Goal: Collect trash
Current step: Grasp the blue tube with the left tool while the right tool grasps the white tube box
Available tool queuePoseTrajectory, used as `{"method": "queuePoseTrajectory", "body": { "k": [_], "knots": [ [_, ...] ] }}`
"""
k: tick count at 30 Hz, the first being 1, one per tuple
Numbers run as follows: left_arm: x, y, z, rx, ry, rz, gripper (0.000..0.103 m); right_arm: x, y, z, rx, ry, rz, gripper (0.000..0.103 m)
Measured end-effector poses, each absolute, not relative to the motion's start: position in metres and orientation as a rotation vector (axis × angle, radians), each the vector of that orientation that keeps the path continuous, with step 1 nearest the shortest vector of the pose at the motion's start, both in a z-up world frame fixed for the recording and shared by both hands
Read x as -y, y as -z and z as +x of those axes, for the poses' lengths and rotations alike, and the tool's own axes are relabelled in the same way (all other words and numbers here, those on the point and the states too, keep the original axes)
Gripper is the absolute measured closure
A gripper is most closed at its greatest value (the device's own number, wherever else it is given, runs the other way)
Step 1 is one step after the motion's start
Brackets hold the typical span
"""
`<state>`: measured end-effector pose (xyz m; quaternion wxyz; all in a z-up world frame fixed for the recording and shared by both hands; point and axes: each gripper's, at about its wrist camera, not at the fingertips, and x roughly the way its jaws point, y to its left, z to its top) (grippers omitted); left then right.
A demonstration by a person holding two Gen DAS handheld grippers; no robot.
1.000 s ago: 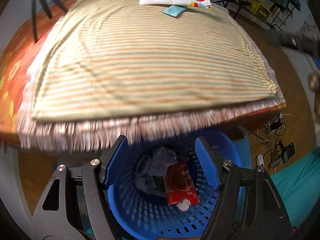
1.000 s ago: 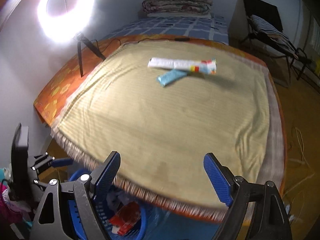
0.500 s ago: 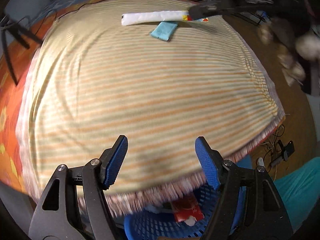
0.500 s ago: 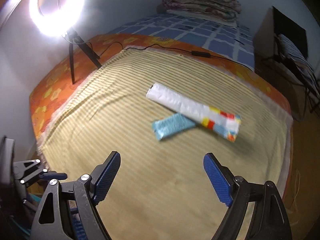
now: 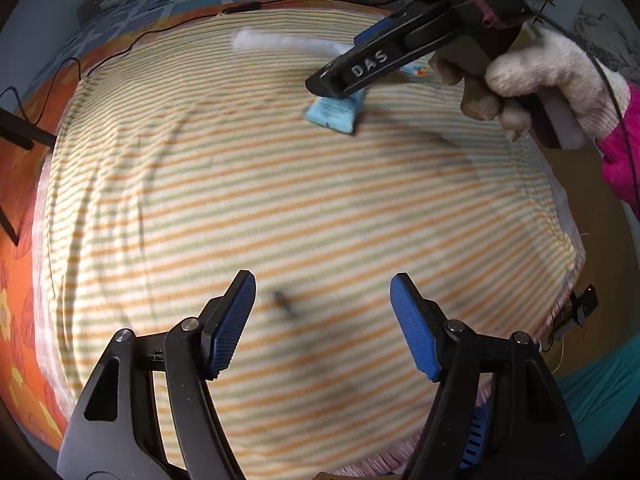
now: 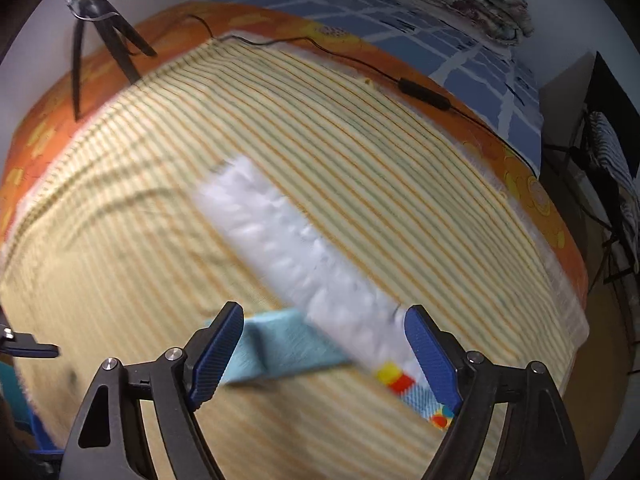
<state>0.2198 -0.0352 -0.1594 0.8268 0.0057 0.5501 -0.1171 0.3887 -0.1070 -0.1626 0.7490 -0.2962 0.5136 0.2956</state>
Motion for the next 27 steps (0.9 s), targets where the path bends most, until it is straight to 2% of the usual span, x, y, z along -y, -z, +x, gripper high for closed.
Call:
{"method": "queuePoseTrajectory", "body": {
  "k": [2, 4, 5, 7, 12, 16, 27],
  "knots": [
    [0.036, 0.160, 0.229, -1.163, 0.248, 0.020, 0.031, 0.108, 0.167, 0.399, -1.136, -0.630, -0.624, 0.029],
    [0.037, 0.160, 0.239, -1.159, 0.261, 0.015, 0.031, 0.112, 0.171, 0.412, -1.164, -0.620, -0.562, 0.043],
    [0.037, 0.159, 0.243, -1.157, 0.263, 0.015, 0.031, 0.118, 0.170, 0.418, -1.180, -0.624, -0.500, 0.045],
    [0.038, 0.157, 0.251, -1.148, 0.270, 0.028, 0.031, 0.126, 0.169, 0.426, -1.189, -0.612, -0.434, 0.063],
    [0.048, 0.147, 0.281, -1.101, 0.285, 0.075, 0.031, 0.158, 0.158, 0.439, -1.168, -0.570, -0.291, 0.076],
    [0.061, 0.145, 0.308, -1.084, 0.306, 0.113, 0.031, 0.181, 0.152, 0.444, -1.167, -0.546, -0.193, 0.084],
    [0.088, 0.170, 0.376, -1.121, 0.309, 0.211, 0.033, 0.195, 0.164, 0.461, -1.214, -0.551, -0.123, 0.081]
  ]
}}
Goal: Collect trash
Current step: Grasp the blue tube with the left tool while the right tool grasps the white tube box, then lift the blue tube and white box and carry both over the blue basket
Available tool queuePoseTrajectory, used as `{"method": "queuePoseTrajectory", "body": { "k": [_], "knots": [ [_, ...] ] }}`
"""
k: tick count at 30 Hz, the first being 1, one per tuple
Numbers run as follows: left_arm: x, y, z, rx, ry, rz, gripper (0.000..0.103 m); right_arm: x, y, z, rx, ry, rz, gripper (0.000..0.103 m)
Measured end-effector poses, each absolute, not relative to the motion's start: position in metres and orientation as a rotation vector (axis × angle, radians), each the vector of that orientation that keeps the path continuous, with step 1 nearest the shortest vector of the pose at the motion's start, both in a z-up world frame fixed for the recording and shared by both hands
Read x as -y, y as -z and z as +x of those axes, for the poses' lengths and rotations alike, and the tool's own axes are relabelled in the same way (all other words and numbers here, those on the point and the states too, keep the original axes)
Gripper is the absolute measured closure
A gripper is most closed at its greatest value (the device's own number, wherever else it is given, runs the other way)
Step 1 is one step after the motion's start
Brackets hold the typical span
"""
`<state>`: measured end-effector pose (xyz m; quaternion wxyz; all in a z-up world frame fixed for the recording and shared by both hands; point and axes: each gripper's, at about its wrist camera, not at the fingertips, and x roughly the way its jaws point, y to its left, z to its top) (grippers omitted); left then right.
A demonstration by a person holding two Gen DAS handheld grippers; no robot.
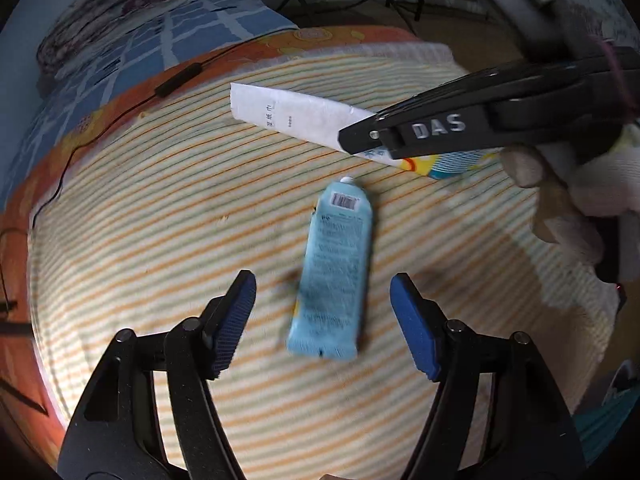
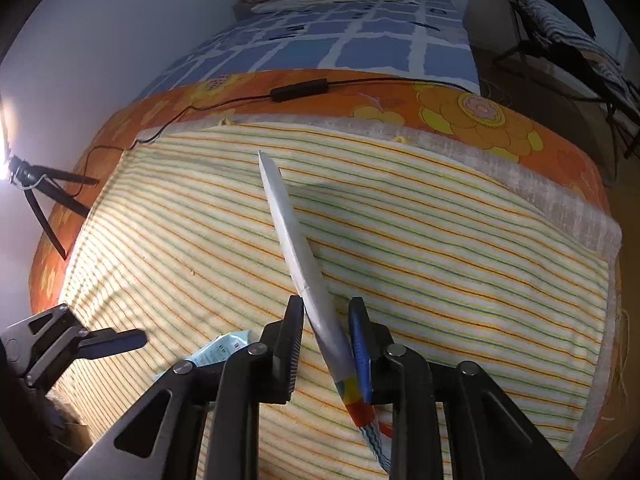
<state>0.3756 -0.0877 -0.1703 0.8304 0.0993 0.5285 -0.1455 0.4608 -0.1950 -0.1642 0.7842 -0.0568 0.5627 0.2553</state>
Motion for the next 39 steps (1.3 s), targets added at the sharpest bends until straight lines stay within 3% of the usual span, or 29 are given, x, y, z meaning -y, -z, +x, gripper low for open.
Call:
{"method": "queuePoseTrajectory", "body": {
  "k": [6, 9, 14, 18, 20, 21, 22, 24, 28, 39],
  "knots": [
    [0.085, 0.183, 0.397, -1.132, 0.282, 0.231, 0.064, 0.212, 0.167, 0.456, -1.222, -0.509, -0.066, 0.086],
    [0.079, 0.183, 0.404, -1.122, 0.262, 0.197, 0.071, 0.221, 0.166, 0.452, -1.222, -0.486, -0.031, 0.087],
    [0.075, 0.180, 0.401, -1.109, 0.253, 0.160, 0.073, 0.230, 0.169, 0.444, -1.239, -0.497, 0.028, 0.087],
    [0.074, 0.180, 0.398, -1.100, 0.244, 0.141, 0.073, 0.227, 0.171, 0.442, -1.231, -0.501, 0.004, 0.063],
    [0.071, 0.178, 0.395, -1.097, 0.234, 0.117, 0.075, 0.225, 0.170, 0.442, -1.211, -0.491, 0.001, 0.061],
    [0.069, 0.177, 0.393, -1.096, 0.229, 0.103, 0.085, 0.224, 0.171, 0.442, -1.206, -0.490, 0.007, 0.063],
    [0.067, 0.177, 0.392, -1.097, 0.224, 0.093, 0.096, 0.223, 0.172, 0.441, -1.207, -0.490, 0.013, 0.071],
    [0.060, 0.176, 0.390, -1.101, 0.211, 0.068, 0.098, 0.223, 0.174, 0.440, -1.213, -0.479, 0.016, 0.085],
    [0.049, 0.173, 0.384, -1.102, 0.202, 0.032, 0.098, 0.226, 0.170, 0.431, -1.210, -0.477, 0.045, 0.095],
    [0.021, 0.162, 0.354, -1.100, 0.180, -0.075, 0.098, 0.228, 0.152, 0.385, -1.196, -0.509, 0.056, 0.096]
  ]
}}
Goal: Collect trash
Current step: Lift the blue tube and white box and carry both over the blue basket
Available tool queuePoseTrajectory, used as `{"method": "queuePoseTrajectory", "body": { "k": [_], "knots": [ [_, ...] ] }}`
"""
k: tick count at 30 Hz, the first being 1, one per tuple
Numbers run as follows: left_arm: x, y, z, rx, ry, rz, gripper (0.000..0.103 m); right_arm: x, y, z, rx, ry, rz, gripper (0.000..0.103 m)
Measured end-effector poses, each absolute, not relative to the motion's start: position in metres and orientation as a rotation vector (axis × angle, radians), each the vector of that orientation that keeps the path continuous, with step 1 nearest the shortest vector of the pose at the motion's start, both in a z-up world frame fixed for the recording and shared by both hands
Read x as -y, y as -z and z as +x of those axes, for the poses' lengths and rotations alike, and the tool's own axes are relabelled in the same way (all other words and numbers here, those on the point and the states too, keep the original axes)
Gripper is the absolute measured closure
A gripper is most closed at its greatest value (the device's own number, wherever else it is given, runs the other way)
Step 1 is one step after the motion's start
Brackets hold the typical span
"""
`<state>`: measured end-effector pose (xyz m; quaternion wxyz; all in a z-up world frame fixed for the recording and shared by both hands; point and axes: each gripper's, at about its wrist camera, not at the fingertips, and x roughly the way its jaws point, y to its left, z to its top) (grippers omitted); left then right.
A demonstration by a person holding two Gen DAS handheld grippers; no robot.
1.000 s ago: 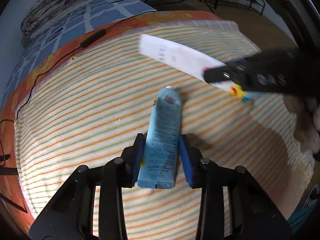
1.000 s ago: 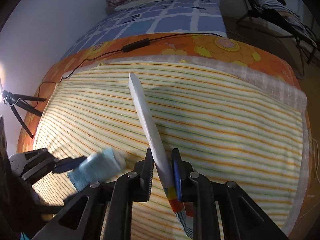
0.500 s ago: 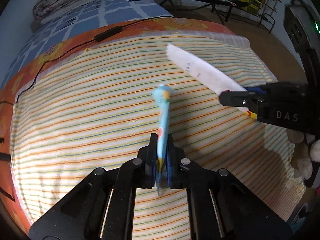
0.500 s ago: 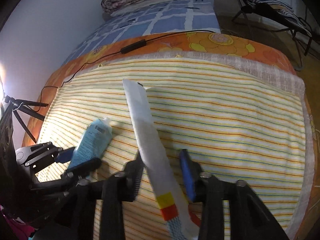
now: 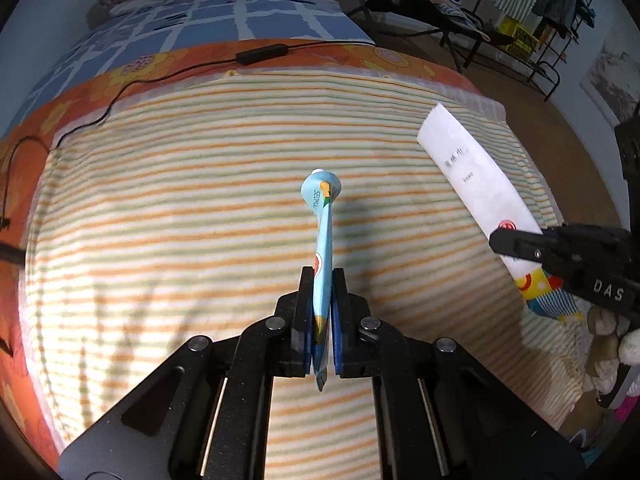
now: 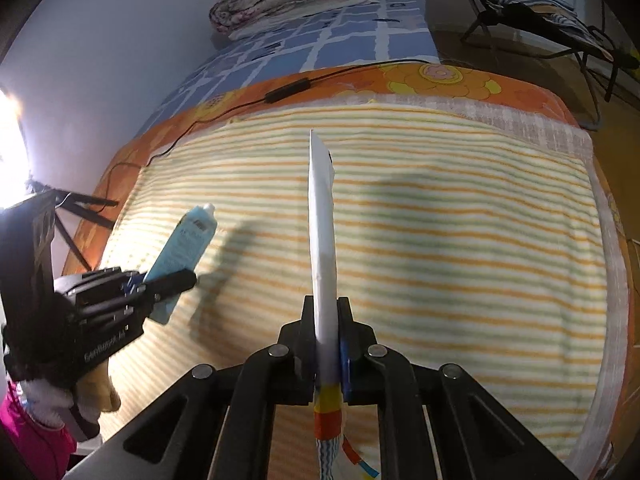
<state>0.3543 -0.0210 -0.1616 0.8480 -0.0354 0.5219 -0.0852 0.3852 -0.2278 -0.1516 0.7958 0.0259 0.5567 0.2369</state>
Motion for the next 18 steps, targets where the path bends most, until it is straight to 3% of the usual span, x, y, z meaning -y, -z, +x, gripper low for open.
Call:
{"method": "queuePoseTrajectory", "body": {
  "k": [18],
  "knots": [
    [0.017, 0.129, 0.196, -1.079, 0.157, -0.058, 0.098, 0.223, 0.114, 0.244, -1.207, -0.564, 0.015, 0.096]
  ]
}}
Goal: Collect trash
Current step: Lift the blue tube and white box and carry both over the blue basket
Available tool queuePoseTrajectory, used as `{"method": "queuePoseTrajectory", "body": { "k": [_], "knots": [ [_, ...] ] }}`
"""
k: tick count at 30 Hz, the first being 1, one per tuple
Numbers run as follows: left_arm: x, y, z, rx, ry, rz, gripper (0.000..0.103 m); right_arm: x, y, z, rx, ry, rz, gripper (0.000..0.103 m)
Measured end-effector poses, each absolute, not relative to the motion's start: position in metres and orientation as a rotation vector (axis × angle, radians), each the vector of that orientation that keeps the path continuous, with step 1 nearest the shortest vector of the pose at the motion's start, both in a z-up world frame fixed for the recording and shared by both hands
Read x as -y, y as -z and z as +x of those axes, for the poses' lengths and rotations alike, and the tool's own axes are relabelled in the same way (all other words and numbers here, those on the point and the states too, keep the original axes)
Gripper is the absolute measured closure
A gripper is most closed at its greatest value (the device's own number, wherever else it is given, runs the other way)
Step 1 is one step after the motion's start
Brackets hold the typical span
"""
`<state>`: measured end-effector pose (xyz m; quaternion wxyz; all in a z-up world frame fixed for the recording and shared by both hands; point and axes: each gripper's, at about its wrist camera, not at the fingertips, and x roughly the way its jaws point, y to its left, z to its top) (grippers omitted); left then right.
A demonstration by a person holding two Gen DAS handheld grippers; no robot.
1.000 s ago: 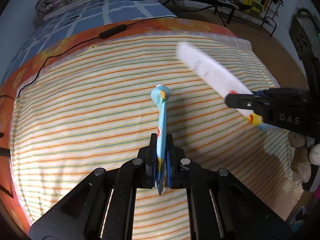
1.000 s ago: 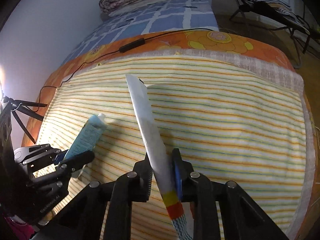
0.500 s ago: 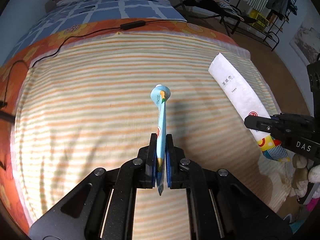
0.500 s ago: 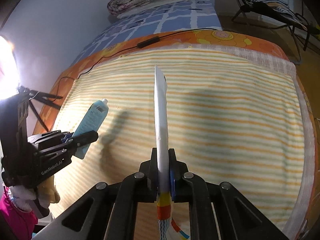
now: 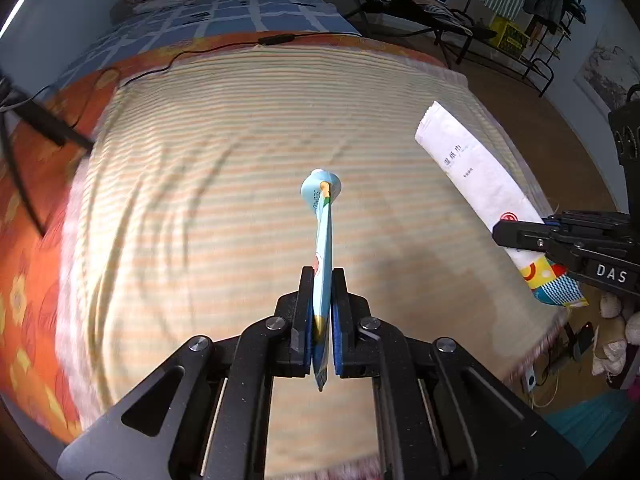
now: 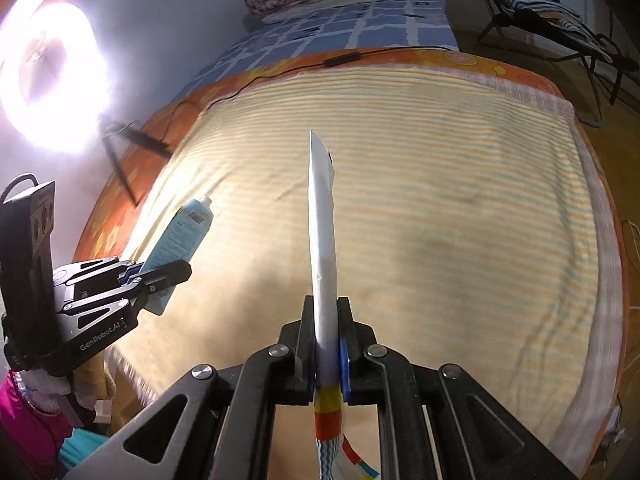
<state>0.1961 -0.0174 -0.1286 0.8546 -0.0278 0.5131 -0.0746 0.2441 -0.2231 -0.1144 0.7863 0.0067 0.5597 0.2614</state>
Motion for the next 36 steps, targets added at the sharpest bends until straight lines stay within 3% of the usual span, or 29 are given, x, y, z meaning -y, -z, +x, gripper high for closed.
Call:
{"method": "queuePoseTrajectory", "body": {
  "k": [20, 36],
  "knots": [
    [0.019, 0.107, 0.028, -1.042, 0.132, -0.118, 0.098, 0.237, 0.093, 0.068, -1.195, -0.617, 0.023, 0.096],
    [0.037, 0.165, -0.038, -1.142, 0.134, -0.180, 0.098, 0.224, 0.122, -0.001, -1.268, -0.684, 0.001, 0.096]
  ]
}}
